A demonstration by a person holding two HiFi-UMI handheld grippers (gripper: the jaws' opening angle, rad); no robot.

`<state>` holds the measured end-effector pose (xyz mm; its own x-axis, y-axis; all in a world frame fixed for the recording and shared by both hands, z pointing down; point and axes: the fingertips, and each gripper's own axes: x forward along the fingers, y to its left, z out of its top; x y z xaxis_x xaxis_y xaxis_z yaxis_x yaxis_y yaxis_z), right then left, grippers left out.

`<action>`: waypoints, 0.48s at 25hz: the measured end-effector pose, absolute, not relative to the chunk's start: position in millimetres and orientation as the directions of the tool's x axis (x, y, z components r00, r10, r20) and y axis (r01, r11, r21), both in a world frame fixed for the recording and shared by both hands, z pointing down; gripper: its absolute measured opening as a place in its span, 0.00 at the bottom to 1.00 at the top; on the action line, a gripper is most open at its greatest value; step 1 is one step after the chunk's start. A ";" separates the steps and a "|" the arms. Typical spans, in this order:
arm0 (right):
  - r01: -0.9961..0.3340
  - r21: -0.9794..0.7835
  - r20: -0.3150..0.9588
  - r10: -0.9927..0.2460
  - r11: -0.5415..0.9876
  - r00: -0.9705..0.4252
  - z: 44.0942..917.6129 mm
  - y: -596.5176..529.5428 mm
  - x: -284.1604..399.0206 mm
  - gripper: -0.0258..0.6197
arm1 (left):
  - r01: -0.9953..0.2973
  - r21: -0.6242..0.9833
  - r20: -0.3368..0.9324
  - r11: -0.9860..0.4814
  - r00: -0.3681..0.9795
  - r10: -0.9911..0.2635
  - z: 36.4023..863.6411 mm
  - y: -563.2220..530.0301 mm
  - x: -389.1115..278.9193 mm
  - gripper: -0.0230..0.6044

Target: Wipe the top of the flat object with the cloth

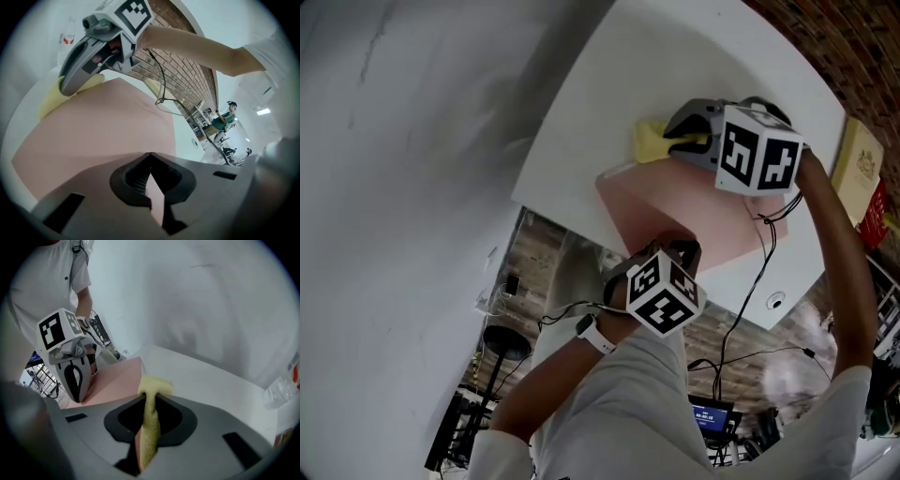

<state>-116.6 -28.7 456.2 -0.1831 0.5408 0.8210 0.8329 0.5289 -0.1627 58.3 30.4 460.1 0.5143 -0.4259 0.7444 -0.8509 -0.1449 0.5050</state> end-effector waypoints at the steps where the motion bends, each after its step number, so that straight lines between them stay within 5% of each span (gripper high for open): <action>1: 0.838 -0.167 0.818 0.548 0.519 -0.177 455.9 -20.3 -119.3 0.13 | -0.852 0.502 0.744 -0.148 0.513 -0.429 460.1 30.5 58.5 0.07; 12: 0.861 -0.212 0.764 0.628 0.462 -0.149 448.8 58.7 -143.6 0.13 | -0.827 0.540 0.679 -0.157 0.538 -0.499 441.7 46.0 37.9 0.07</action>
